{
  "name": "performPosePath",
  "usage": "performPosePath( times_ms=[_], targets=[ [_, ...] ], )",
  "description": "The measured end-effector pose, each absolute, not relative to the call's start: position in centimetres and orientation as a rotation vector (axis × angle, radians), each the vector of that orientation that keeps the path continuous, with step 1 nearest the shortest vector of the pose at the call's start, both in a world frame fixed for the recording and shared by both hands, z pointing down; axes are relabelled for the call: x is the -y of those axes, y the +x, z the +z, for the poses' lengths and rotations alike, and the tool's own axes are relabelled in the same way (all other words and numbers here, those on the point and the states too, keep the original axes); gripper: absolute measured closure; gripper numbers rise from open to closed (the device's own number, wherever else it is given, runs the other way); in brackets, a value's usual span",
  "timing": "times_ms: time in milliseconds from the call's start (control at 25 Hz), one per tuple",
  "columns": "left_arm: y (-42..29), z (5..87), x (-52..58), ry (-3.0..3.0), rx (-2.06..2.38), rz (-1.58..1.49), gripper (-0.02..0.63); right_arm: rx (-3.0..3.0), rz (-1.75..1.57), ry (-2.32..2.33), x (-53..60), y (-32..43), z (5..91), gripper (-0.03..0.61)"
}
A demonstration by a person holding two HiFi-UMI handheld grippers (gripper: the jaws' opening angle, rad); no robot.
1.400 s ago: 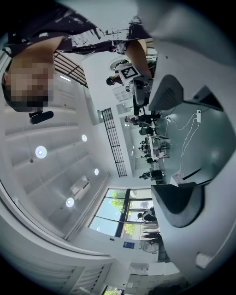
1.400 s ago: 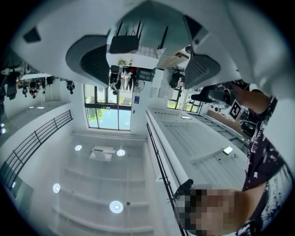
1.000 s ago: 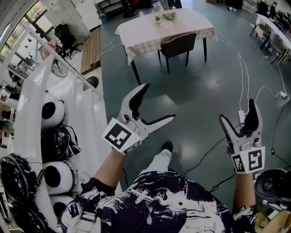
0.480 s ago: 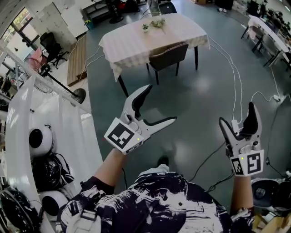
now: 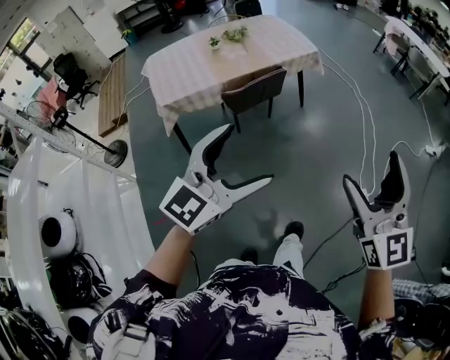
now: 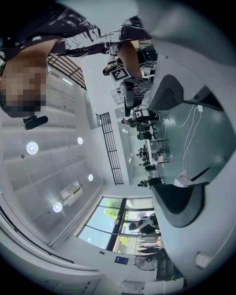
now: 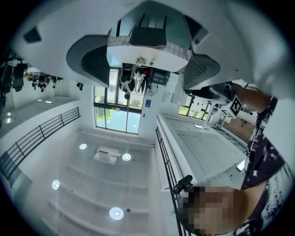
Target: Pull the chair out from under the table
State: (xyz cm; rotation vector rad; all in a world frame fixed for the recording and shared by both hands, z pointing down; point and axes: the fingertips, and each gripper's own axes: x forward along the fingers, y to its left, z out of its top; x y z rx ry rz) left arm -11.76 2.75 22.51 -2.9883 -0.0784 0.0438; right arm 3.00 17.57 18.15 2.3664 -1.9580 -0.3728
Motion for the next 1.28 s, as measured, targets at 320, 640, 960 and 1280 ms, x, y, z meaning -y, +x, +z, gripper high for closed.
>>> performPosePath(
  times_ms=[320,640,960,1280],
  targets=[
    [-1.2,23.4,0.4,-2.942,-0.105,0.0,0.14,2.134,-0.434,2.248,-12.4,14.8,19.4,0.127],
    [7.8,22.8,3.0,-2.95,-0.343,-0.039,0.14,2.326,-0.385,2.042,-6.6,25.8,19.1,0.127],
    [9.6,25.0,8.1,-2.936,-0.48,-0.115,0.14,2.446,-0.366,1.947,0.9,28.5,20.3,0.127],
    [10.0,25.9,16.1,-2.942,-0.498,-0.089,0.14,2.42,-0.381,1.877,9.0,28.5,20.4,0.127]
  ],
)
